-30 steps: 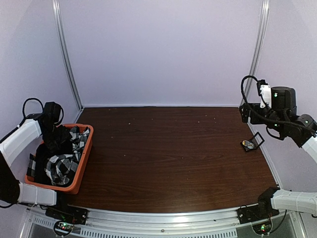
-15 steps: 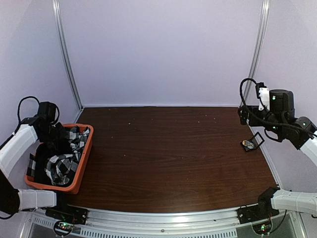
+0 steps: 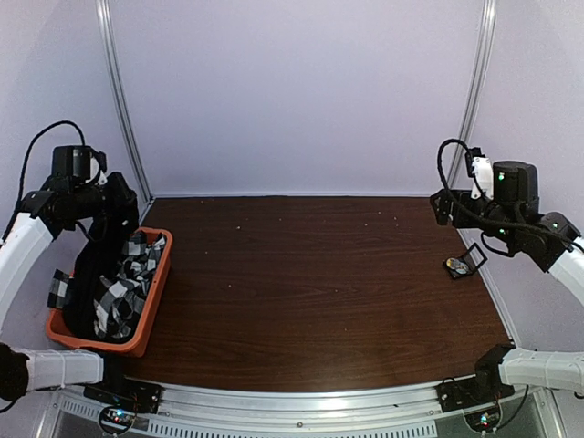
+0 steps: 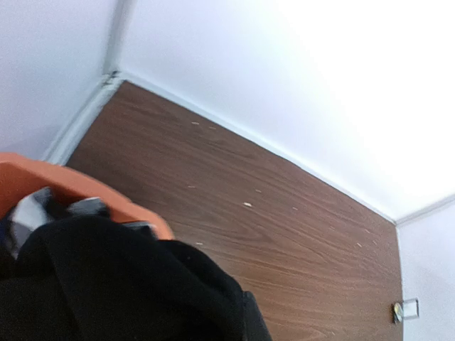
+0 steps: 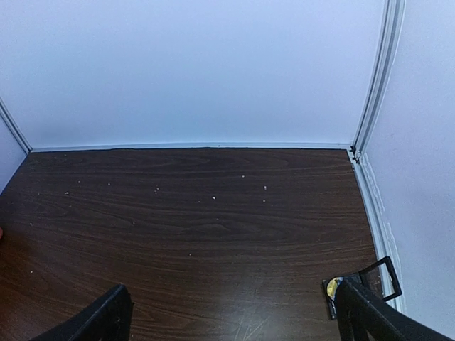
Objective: Pin the brooch onto the clothing
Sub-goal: Place the crumpled clothing at the center of the board, then pick up the crumpled clothing from the center of the board, then pass from the right arm to the left
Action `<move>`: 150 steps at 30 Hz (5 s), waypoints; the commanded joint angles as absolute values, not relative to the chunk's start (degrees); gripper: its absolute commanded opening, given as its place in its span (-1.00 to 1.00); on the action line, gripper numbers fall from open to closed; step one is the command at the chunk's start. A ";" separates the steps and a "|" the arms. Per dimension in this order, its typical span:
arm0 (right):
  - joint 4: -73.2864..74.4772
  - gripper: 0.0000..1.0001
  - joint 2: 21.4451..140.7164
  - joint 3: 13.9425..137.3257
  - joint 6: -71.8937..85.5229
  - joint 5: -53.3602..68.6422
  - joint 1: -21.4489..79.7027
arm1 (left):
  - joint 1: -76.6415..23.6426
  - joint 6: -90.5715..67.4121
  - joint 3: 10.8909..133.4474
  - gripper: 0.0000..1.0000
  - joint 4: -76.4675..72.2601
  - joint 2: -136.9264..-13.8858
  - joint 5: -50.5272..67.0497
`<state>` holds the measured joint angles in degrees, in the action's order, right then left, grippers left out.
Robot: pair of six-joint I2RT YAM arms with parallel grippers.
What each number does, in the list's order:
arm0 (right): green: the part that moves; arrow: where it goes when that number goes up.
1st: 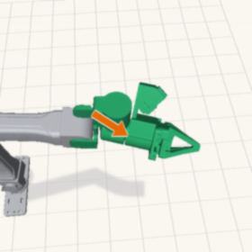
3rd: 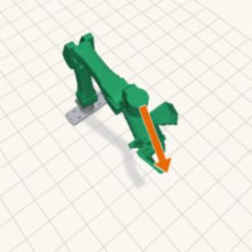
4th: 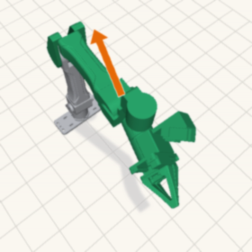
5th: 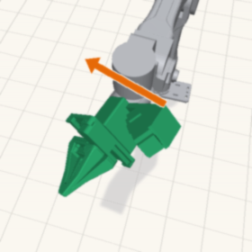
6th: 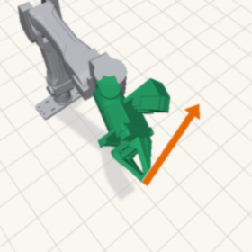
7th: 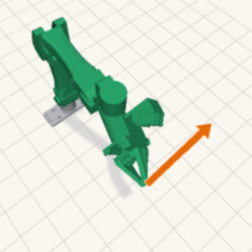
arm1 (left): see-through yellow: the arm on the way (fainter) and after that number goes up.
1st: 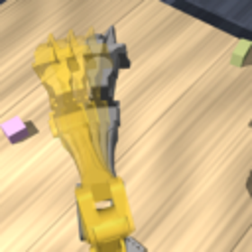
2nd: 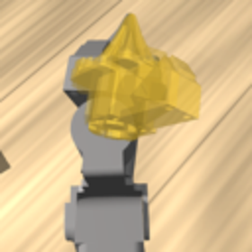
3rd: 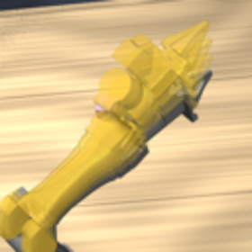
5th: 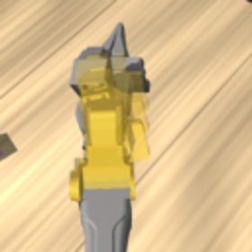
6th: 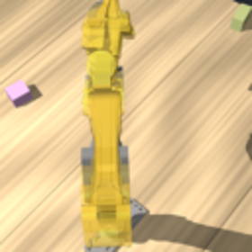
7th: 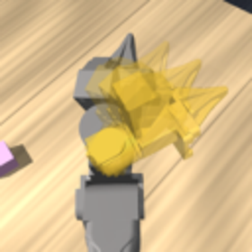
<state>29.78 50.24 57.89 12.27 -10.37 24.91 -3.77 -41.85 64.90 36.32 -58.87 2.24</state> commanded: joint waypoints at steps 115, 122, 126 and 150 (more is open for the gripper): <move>9.21 -1.00 79.24 83.42 7.39 -22.83 60.94 | -31.32 -63.01 41.20 0.78 54.69 -49.03 -34.33; 9.99 -1.00 78.13 81.31 7.81 -22.41 60.91 | -31.38 -37.82 42.87 0.95 16.91 -45.05 -7.82; 11.46 -1.00 76.45 81.11 7.74 -21.38 60.93 | -33.01 -32.82 47.78 0.95 8.46 -55.68 5.34; 12.41 -0.97 70.44 72.73 9.65 -13.33 60.86 | -53.25 -14.84 72.53 0.95 -0.75 -85.35 20.25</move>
<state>13.91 71.75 72.86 8.78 -14.17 61.10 -52.38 -17.34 71.55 0.73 -84.31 16.12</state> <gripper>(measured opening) 0.024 0.977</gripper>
